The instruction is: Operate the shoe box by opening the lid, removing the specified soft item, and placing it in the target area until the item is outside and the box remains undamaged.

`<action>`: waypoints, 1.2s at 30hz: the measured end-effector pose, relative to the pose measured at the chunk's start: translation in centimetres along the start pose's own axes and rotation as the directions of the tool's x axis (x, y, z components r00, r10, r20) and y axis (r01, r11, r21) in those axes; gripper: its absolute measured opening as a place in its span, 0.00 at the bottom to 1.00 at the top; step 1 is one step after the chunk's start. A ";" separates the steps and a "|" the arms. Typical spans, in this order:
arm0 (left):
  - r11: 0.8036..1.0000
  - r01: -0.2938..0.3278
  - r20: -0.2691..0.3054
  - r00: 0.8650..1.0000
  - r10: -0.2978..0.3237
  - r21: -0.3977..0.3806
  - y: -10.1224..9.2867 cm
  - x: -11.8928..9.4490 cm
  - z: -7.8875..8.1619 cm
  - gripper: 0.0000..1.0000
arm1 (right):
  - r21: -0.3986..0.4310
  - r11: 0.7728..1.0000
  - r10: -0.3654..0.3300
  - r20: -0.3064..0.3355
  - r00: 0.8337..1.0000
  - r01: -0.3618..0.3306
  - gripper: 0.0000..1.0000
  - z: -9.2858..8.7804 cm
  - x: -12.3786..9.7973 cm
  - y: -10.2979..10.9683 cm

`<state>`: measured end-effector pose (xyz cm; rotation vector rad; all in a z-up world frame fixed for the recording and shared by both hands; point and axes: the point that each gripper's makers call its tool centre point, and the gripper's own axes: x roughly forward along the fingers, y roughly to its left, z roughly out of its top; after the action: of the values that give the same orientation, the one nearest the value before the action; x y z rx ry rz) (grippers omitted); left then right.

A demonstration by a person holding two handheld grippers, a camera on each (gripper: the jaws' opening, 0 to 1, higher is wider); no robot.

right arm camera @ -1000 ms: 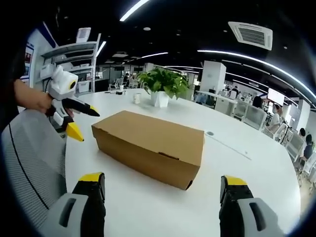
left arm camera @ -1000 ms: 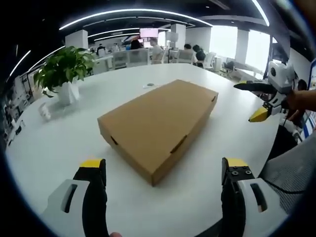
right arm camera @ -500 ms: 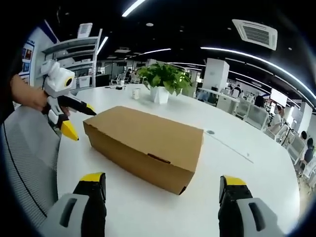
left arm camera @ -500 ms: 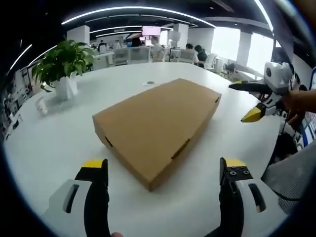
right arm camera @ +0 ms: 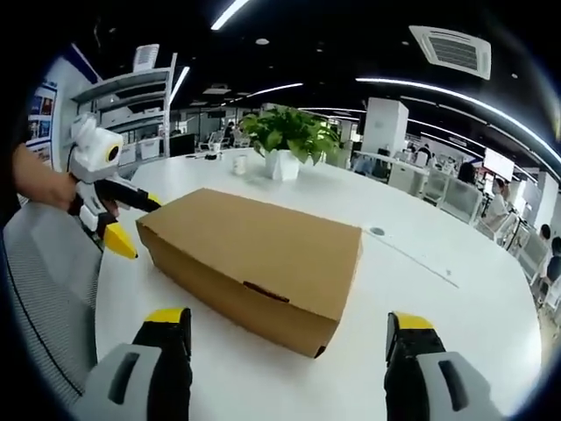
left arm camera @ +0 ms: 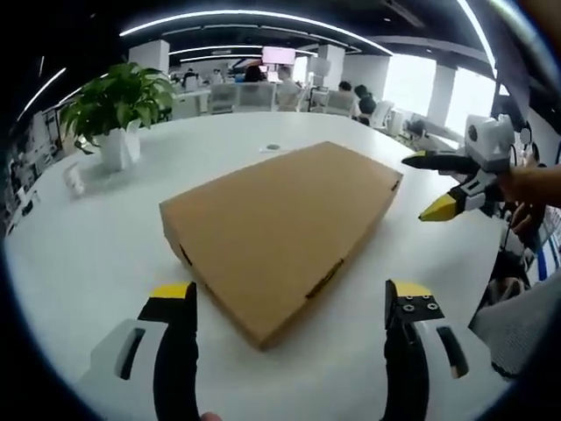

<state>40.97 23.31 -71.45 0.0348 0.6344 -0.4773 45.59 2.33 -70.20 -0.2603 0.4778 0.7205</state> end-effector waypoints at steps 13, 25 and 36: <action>0.998 -0.037 0.006 0.999 0.037 -0.049 0.6 0.7 -0.2 0.83 | 0.003 1.000 0.021 -0.018 1.000 -0.021 0.83 0.3 1.9 -0.6; 0.993 -0.088 0.041 0.995 0.092 -0.081 1.4 1.0 0.5 0.80 | 0.017 0.999 0.047 -0.046 0.998 -0.046 0.76 0.1 3.7 -0.6; 0.992 -0.106 0.035 0.993 0.108 -0.074 1.8 1.6 0.6 0.80 | 0.018 0.997 0.082 -0.052 0.995 -0.081 0.74 -0.2 3.9 0.0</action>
<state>43.15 24.13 -72.10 -0.0085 0.6076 -0.3506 48.07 4.45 -72.36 -0.2466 0.5466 0.7907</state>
